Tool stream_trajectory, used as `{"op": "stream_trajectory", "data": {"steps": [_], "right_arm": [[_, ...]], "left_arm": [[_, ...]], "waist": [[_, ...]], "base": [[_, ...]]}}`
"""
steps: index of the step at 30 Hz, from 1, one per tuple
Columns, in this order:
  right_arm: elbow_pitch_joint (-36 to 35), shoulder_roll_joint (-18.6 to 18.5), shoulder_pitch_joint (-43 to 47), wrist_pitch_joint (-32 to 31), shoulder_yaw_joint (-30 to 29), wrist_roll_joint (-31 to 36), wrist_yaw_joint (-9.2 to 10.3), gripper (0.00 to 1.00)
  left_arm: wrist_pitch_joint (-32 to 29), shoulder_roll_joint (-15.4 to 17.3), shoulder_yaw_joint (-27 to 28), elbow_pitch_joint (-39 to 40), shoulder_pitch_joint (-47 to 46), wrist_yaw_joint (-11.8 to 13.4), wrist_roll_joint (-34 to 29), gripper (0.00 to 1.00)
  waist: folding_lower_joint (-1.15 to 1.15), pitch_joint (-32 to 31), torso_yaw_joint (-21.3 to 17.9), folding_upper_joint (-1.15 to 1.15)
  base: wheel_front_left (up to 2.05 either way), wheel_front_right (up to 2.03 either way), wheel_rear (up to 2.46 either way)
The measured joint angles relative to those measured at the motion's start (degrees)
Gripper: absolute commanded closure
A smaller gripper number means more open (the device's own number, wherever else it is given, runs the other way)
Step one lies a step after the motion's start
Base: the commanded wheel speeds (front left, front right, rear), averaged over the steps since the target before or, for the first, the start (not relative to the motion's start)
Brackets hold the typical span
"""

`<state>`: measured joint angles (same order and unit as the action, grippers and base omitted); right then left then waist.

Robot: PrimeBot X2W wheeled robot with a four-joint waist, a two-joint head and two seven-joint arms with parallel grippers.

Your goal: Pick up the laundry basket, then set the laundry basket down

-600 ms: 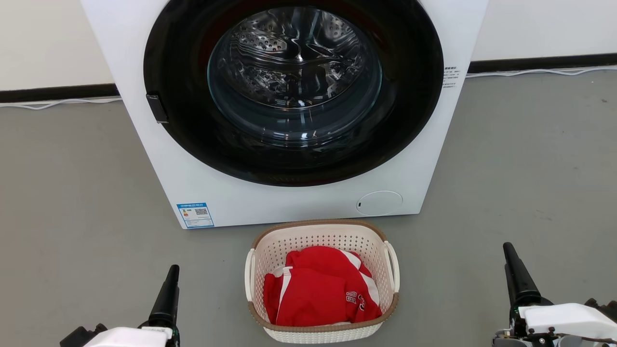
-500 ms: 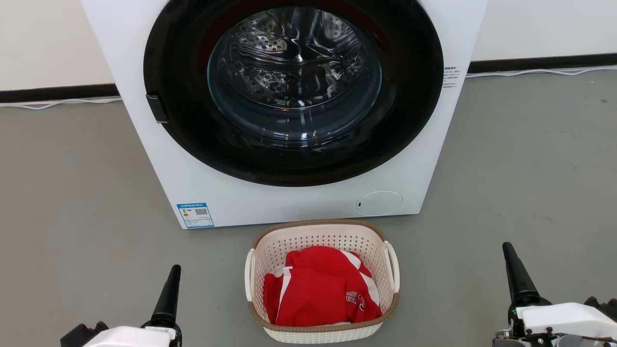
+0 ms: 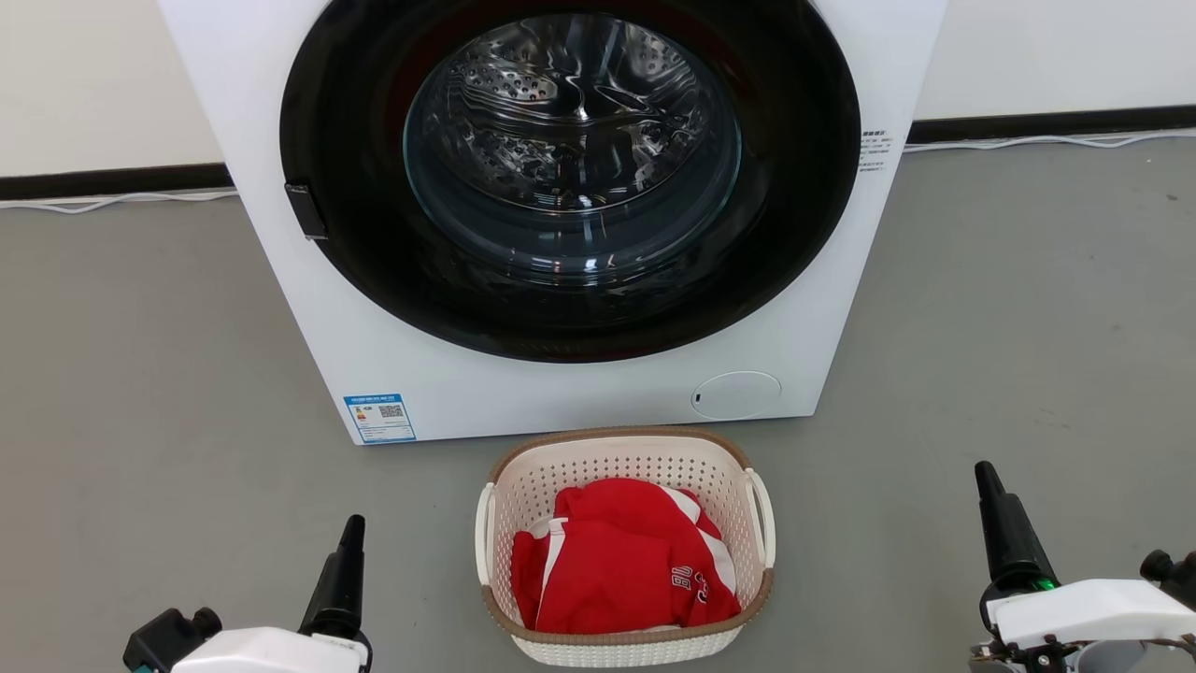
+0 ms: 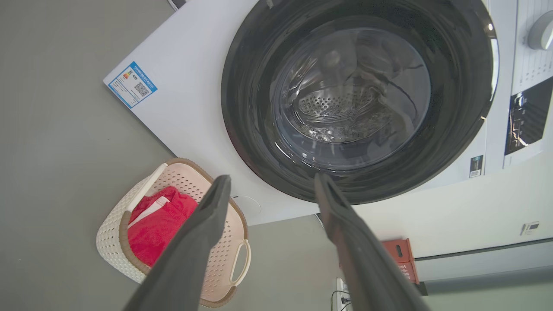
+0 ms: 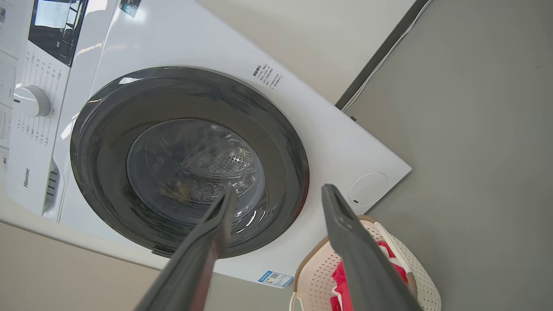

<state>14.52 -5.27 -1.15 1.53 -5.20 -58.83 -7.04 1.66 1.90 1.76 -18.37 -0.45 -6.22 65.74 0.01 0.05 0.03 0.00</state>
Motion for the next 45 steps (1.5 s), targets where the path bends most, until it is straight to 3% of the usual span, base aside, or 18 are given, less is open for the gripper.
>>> {"op": "stream_trajectory", "data": {"steps": [16, 45], "right_arm": [[-0.2, -2.0, 0.3, 2.6, 1.9, 13.6, -0.01, 0.00], [-0.2, -5.0, 1.1, 7.6, 3.5, 32.7, -0.02, 0.00]], "left_arm": [[2.6, 0.1, -0.8, 0.3, 0.2, 0.2, -16.4, 0.00], [7.5, 0.2, -1.4, 0.2, 0.5, 0.2, -37.8, 0.00]], "waist": [[0.00, -0.1, 0.1, 0.00], [0.00, 0.4, 0.2, 0.00]], "base": [[0.00, 0.00, 0.00], [0.00, 0.00, 0.00]]}}
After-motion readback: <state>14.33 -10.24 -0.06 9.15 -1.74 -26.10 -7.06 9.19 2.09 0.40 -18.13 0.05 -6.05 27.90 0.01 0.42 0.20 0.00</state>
